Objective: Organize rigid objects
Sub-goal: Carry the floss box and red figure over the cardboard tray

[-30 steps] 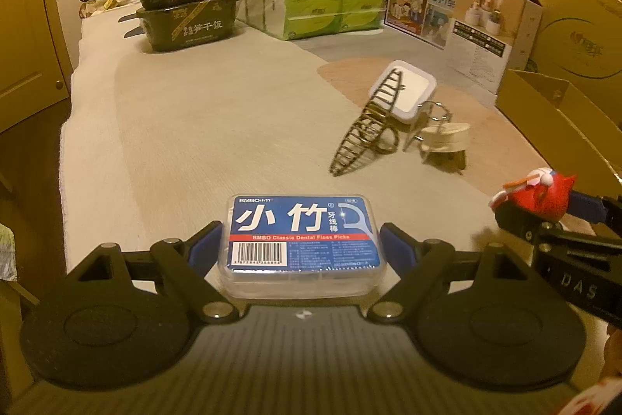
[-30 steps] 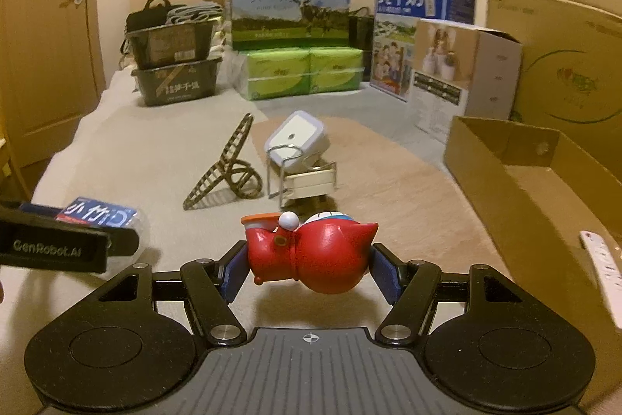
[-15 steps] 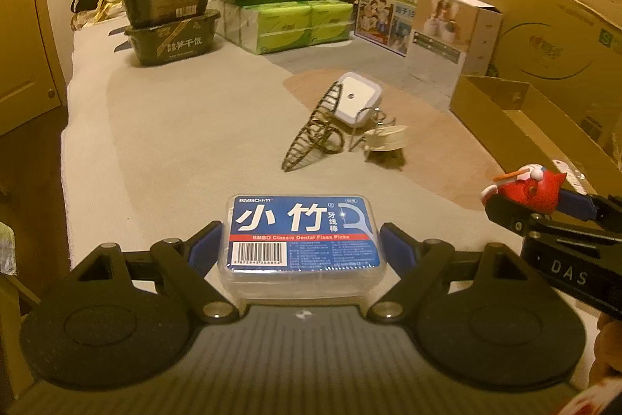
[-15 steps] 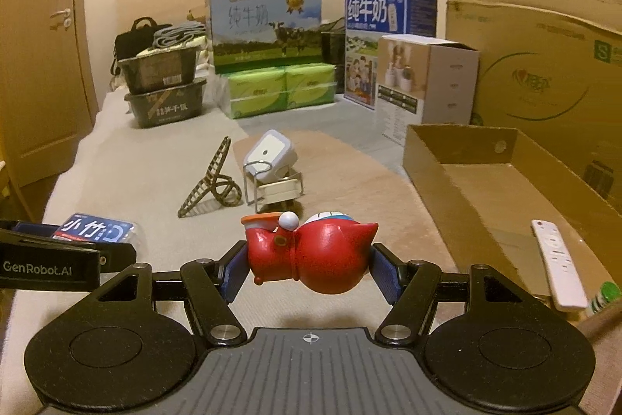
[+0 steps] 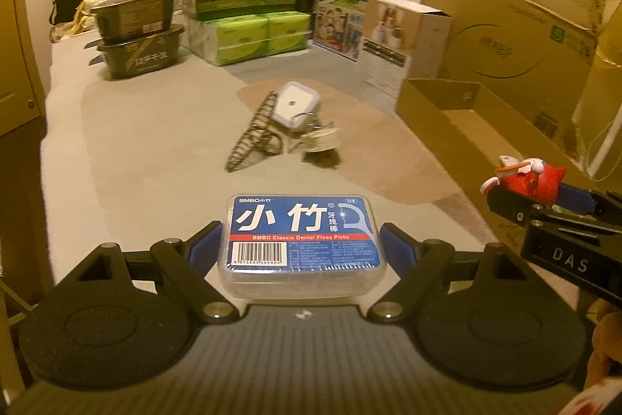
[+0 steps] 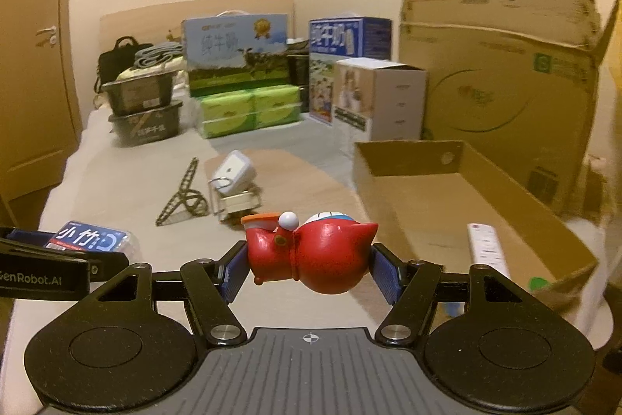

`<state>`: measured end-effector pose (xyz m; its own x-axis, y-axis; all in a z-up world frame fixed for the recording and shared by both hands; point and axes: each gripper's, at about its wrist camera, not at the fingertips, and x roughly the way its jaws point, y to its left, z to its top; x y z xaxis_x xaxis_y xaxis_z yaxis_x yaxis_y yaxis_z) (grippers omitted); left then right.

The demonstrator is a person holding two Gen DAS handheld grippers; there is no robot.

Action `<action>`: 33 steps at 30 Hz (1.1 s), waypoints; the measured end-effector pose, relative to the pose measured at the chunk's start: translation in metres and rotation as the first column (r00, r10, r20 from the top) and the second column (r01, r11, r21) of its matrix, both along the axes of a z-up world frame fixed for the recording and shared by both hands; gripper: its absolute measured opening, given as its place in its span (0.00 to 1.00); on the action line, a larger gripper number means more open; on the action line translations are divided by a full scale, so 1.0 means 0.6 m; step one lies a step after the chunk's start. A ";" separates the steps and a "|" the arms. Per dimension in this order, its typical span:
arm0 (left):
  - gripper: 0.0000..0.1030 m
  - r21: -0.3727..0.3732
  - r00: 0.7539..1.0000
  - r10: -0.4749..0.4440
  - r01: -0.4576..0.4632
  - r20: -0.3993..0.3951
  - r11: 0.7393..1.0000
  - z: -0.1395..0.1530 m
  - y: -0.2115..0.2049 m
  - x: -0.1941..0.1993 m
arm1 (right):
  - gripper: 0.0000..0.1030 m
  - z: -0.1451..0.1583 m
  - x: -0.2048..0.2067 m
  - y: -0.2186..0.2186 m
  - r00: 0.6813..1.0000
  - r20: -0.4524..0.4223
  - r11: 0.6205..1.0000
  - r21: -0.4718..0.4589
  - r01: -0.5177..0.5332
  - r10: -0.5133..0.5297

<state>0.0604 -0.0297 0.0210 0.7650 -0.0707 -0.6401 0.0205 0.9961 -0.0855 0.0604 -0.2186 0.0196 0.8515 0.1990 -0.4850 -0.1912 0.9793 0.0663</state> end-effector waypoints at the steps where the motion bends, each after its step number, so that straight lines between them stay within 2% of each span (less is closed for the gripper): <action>1: 0.82 -0.003 1.000 -0.009 0.009 0.001 1.000 0.002 -0.007 -0.001 | 0.64 0.002 -0.004 -0.008 1.000 0.001 1.000 0.001 0.008 -0.008; 15: 0.82 -0.025 0.991 -0.132 0.133 0.007 0.991 0.015 -0.107 -0.004 | 0.64 0.015 -0.039 -0.123 0.991 -0.003 0.991 0.005 0.132 -0.132; 33: 0.82 -0.047 0.958 -0.287 0.288 0.021 0.957 0.027 -0.243 0.034 | 0.64 0.022 -0.035 -0.254 0.971 -0.003 0.971 -0.022 0.238 -0.238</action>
